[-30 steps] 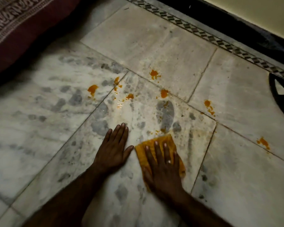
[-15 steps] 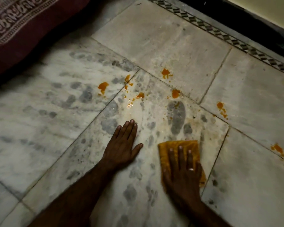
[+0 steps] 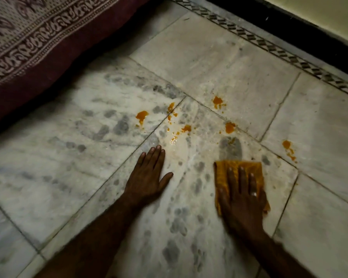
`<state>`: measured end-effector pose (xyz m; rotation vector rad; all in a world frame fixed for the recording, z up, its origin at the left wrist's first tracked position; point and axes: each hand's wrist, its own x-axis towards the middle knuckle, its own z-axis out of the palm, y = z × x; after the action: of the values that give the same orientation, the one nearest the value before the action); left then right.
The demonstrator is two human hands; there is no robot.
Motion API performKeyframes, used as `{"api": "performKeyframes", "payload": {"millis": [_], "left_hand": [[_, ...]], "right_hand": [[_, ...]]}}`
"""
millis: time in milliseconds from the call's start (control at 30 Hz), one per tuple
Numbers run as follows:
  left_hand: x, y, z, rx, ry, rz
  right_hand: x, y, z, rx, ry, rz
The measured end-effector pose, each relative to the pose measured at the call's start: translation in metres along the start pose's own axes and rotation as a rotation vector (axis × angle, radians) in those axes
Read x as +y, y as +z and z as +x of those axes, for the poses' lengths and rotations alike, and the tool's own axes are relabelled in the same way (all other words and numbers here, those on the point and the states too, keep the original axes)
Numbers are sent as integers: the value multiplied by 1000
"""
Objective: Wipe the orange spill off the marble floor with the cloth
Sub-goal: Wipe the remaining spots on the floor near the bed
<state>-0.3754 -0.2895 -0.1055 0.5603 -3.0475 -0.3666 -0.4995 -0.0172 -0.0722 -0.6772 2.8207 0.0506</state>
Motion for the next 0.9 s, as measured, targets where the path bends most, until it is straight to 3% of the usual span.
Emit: {"api": "performKeyframes", "payload": {"millis": [133, 233, 333, 500, 667, 900], "left_hand": [[-6, -2, 5, 14, -22, -9], [-11, -2, 9, 25, -49, 4], [-19, -3, 13, 25, -57, 28], [-32, -8, 18, 26, -80, 25], [-34, -12, 17, 43, -94, -8], [-35, -10, 18, 106, -89, -31]], "right_hand": [[-35, 10, -41, 13, -227, -2], [-66, 5, -11, -8, -431, -3], [-93, -5, 39, -27, -516, -30], [-81, -29, 115, -82, -331, -43], [-37, -26, 77, -64, -169, -14], [-77, -6, 6, -60, -433, -57]]}}
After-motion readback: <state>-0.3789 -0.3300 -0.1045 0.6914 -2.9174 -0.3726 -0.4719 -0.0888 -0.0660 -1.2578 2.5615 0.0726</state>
